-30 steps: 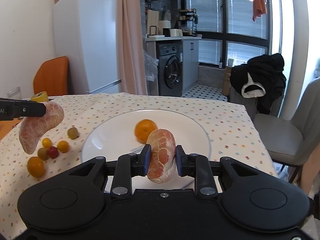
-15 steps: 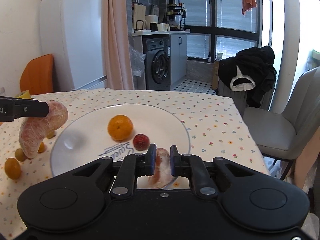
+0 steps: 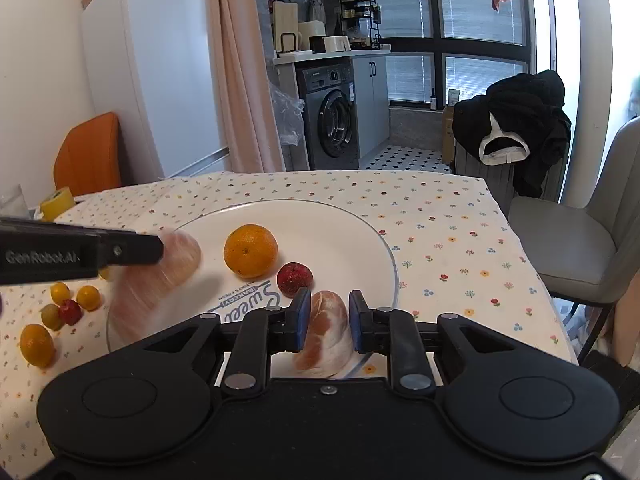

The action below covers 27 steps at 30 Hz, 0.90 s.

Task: Organize fruits
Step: 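Lower both pomelo segments onto the white plate and open both grippers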

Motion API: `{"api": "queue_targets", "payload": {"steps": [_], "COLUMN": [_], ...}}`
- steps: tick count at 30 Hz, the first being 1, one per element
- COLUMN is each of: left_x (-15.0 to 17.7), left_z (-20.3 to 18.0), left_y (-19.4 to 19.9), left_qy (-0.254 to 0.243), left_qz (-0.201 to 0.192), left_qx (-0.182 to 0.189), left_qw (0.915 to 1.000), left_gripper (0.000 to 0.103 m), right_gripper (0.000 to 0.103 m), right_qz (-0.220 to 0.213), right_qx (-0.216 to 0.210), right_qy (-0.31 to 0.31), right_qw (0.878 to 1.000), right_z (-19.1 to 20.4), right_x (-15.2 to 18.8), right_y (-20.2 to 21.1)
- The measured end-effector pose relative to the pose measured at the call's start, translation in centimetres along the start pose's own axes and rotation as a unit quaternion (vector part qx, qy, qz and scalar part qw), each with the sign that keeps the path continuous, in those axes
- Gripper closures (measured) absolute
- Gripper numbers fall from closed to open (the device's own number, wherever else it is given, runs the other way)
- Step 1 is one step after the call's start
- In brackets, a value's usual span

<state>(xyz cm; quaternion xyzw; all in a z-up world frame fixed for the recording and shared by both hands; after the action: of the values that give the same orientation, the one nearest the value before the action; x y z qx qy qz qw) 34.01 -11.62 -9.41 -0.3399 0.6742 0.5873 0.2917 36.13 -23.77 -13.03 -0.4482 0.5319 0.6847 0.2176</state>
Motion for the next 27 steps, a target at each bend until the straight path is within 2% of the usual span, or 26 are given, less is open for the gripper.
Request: {"api": "queue_targets", "payload": {"steps": [3,10,13,18,20,25,27], "left_x": [-0.1,0.1,0.3,0.9,1.0,1.2,1.3], "left_z": [0.2,1.8,2.6,3.9,4.4,5.9,6.4], "left_y": [0.5,1.9,2.6,4.1,4.7,6.3,7.0], "left_qy": [-0.015,-0.007,-0.002,0.007,0.012,0.018,0.020], "left_qz": [-0.013,-0.013,-0.014,-0.020,-0.023,-0.033,-0.039], "left_qx": [-0.015,-0.025,-0.031,-0.038,-0.043,-0.052,-0.056], "left_qw": [0.9997,0.9996,0.9994,0.9990,0.9988,0.9979,0.9975], "left_gripper": [0.083,0.082,0.078,0.055,0.050,0.035,0.030], "right_gripper": [0.081,0.081,0.081,0.081,0.080,0.072,0.062], "right_qz": [-0.007,-0.009,-0.006,-0.007,-0.008,-0.009,-0.011], "right_qx": [0.000,0.003,0.002,-0.004,-0.007,-0.014,-0.017], "right_qy": [-0.007,-0.009,-0.011,-0.006,-0.003,-0.004,-0.002], "right_qw": [1.000,1.000,1.000,1.000,1.000,1.000,1.000], "right_z": [-0.1,-0.1,0.1,1.2,1.8,3.0,3.5], "right_x": [-0.1,0.2,0.4,0.5,0.4,0.5,0.4], "right_y": [0.7,1.9,2.1,2.7,3.0,3.6,3.9]}}
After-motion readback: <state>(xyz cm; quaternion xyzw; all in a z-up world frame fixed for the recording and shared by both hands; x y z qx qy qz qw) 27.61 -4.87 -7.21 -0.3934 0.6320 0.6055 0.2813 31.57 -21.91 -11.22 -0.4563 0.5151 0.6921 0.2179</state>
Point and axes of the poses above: each gripper's, at about its wrist camera, not at the fingertips, and y roughly against the way its jaws point, z to its left, x to its underside, the point moved 7 cm from there along -y, roughly the way its jaws point, and after that the axes turned 6 degrees about y, right-handed, at the moved point
